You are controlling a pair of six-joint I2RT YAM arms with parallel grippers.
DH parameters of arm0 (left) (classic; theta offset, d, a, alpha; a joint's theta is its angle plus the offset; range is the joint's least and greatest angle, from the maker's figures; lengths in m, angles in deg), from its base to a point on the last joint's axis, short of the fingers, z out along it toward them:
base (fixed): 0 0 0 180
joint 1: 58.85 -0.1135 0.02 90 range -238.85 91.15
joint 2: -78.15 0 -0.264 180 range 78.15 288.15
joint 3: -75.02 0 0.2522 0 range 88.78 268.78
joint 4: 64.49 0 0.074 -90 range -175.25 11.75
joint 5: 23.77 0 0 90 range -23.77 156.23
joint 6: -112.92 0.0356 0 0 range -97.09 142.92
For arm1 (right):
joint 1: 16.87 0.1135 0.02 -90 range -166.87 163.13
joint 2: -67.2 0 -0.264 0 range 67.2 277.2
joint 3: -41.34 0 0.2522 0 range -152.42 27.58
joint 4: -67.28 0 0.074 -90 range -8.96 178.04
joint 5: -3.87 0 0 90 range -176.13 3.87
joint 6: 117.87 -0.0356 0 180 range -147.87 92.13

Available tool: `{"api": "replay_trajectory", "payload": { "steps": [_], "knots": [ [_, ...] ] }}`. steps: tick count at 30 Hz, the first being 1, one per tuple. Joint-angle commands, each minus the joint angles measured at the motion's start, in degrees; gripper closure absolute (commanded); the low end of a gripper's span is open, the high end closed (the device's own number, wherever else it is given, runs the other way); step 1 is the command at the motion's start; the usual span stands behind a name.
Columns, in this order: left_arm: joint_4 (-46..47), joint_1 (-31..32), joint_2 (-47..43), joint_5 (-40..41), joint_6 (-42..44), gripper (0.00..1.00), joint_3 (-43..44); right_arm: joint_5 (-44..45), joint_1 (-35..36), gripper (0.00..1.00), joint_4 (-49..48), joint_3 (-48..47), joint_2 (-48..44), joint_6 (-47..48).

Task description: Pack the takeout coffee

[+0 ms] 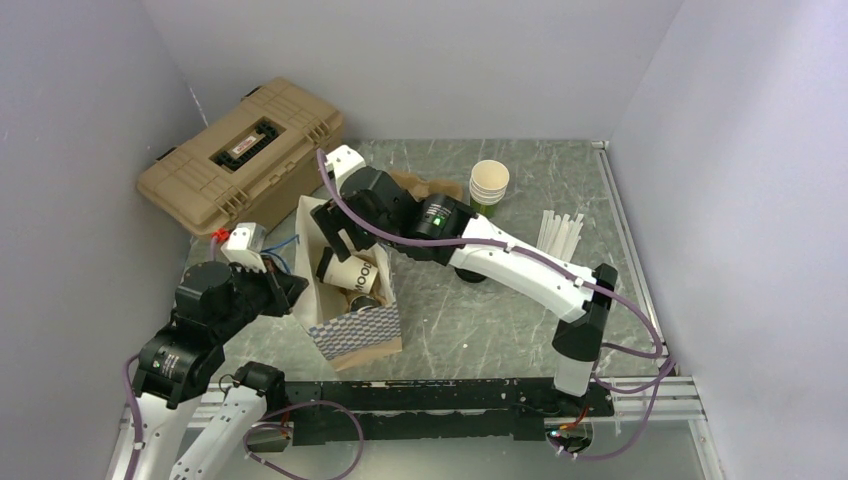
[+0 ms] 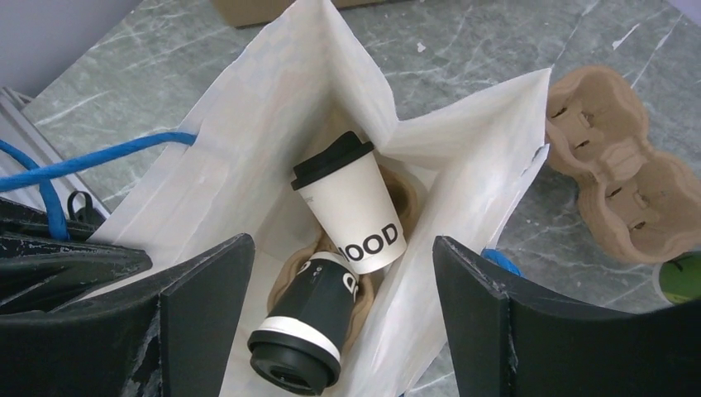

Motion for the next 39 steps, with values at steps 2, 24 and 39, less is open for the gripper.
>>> {"api": "replay_trajectory", "payload": {
  "steps": [2,24,39],
  "knots": [
    [7.5,0.2,0.2,-5.4,6.4,1.00,0.6,1.3,1.3,0.21,-1.3,-0.4,-5.3,2.6],
    [28.6,0.2,-13.5,-9.8,27.2,1.00,-11.6,-13.1,10.4,0.25,-25.0,34.1,-36.9,9.5],
    [27.4,0.2,-12.9,-9.8,26.1,1.00,-10.5,19.0,15.7,0.21,-8.5,10.6,-9.2,11.1]
  ]
}}
